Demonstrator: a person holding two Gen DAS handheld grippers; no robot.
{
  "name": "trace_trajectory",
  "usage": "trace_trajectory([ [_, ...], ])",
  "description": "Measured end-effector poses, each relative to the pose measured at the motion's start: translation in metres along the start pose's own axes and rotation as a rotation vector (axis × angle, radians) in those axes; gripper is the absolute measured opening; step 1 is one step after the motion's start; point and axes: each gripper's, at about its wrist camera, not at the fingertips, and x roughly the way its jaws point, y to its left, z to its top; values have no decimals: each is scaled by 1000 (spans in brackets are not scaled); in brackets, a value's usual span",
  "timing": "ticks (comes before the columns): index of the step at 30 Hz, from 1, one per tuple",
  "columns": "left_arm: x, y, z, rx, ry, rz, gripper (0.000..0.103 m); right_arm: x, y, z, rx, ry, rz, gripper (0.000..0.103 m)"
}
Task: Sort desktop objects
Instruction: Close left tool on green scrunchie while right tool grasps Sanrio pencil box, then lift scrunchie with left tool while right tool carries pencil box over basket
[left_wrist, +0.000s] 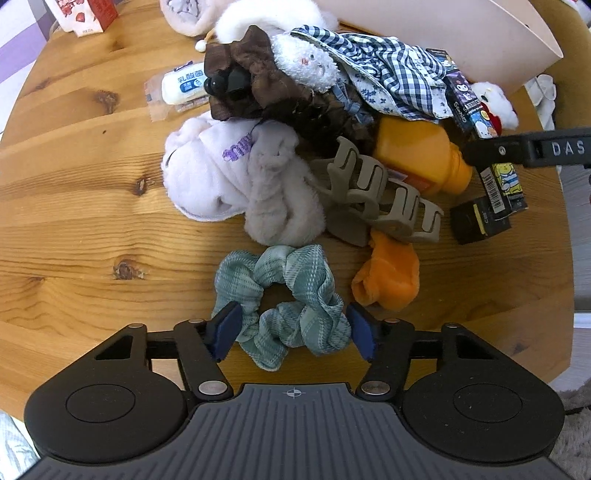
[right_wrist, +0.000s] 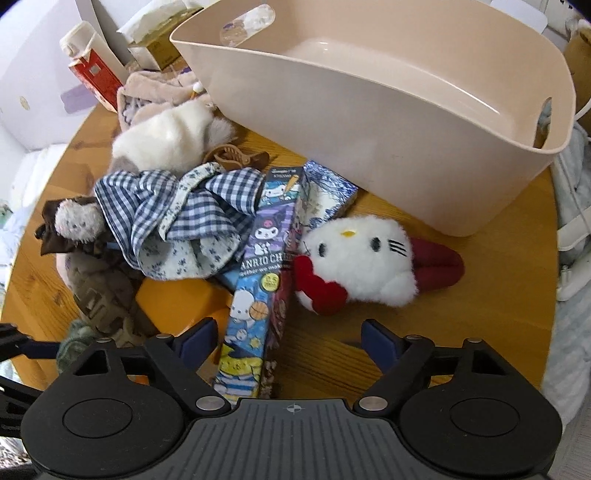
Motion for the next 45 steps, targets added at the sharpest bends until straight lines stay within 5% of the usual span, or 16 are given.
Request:
trace_trajectory([
  [7, 0, -7, -2, 47, 2, -4, 32, 4, 2, 4, 6, 2, 38, 42],
  [13, -7, -10, -9, 118, -12, -14, 18, 6, 1, 1, 40, -22, 66, 21],
  [29, -56, -6, 1, 120, -140, -40, 16, -28, -7, -10, 112, -138, 122, 22],
  [45, -106, -55, 71, 262, -380, -49, 16, -83, -16, -19, 3, -331, 84, 22],
])
